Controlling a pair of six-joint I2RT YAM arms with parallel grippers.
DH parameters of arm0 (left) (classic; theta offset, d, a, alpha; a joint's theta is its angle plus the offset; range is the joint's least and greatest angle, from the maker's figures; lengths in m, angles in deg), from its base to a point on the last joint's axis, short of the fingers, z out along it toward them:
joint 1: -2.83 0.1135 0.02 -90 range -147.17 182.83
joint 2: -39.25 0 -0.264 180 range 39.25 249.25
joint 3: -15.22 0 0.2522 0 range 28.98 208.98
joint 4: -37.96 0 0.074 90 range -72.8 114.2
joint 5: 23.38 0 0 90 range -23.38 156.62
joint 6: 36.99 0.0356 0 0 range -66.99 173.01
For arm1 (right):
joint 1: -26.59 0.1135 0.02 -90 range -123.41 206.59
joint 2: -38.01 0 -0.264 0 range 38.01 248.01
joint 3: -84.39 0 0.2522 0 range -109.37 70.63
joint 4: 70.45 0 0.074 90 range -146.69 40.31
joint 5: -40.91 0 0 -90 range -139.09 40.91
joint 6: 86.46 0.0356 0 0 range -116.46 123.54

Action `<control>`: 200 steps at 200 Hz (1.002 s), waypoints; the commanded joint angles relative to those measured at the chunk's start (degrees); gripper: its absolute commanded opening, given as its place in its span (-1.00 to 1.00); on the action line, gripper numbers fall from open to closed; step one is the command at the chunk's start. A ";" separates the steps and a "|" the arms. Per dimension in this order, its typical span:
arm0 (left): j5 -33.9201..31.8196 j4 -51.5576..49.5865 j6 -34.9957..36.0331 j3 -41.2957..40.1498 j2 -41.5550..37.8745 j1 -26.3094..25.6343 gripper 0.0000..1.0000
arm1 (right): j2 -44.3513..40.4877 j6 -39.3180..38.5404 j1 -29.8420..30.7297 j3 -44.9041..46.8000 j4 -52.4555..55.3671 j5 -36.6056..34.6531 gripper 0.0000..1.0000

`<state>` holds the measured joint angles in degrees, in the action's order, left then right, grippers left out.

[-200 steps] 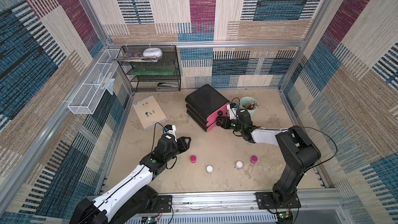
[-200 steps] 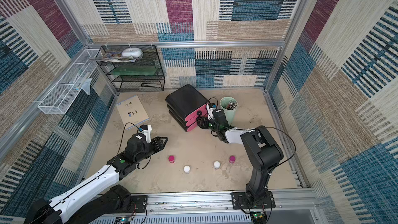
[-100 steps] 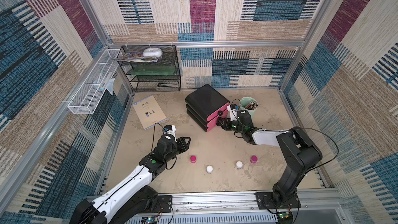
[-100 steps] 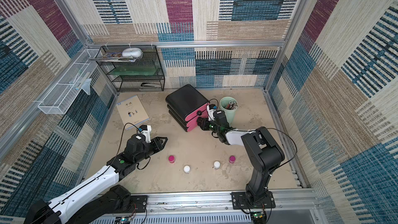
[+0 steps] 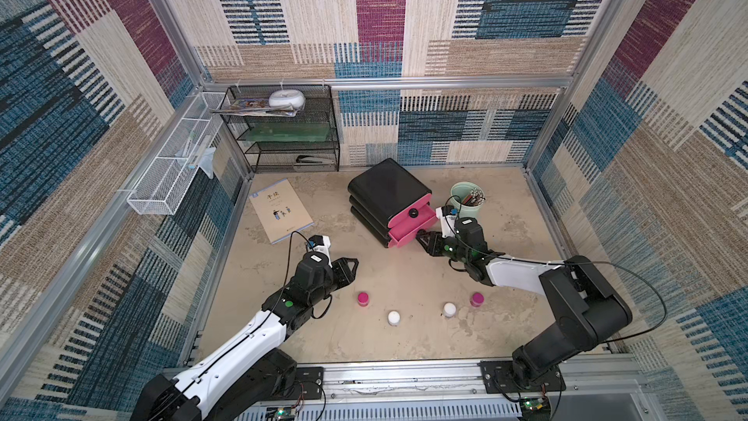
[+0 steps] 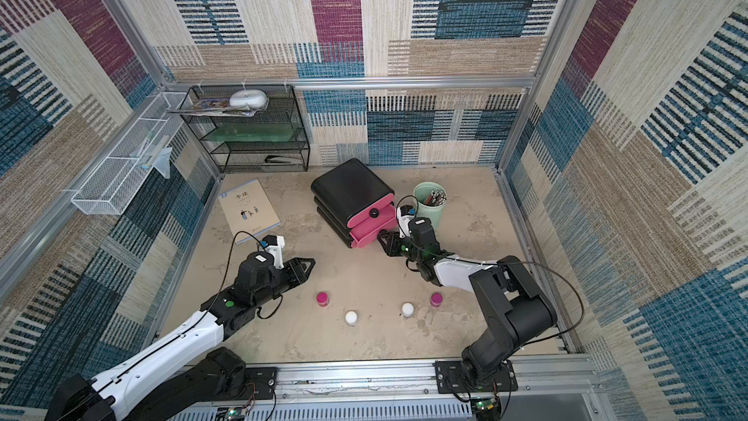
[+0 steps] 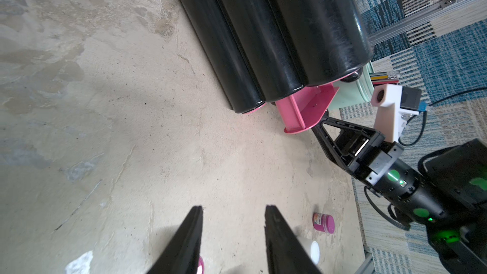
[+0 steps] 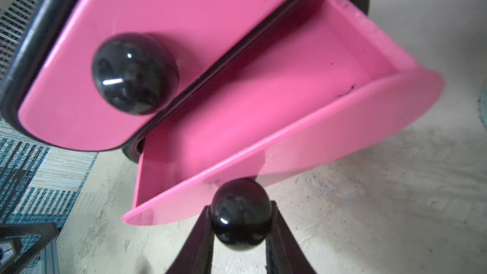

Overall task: Put the paint cans in the drawer according to color
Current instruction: Open the drawer in the storage box.

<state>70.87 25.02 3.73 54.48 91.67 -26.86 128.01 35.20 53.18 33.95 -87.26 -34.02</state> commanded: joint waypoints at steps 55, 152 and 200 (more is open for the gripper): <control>-0.47 -3.53 1.02 -0.62 -2.23 0.12 -0.13 | -3.69 -1.25 0.10 3.38 -0.20 -0.48 -0.48; 3.20 -13.70 3.48 -1.56 -6.60 -0.06 0.10 | -13.34 -1.16 0.13 4.60 6.97 -1.59 0.36; 3.56 -27.41 8.84 1.12 -6.32 -4.85 0.37 | -31.37 1.99 0.12 11.10 19.50 -7.09 0.38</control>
<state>74.28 6.18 8.25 54.26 84.61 -29.53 103.24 34.68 53.24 42.30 -75.98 -37.47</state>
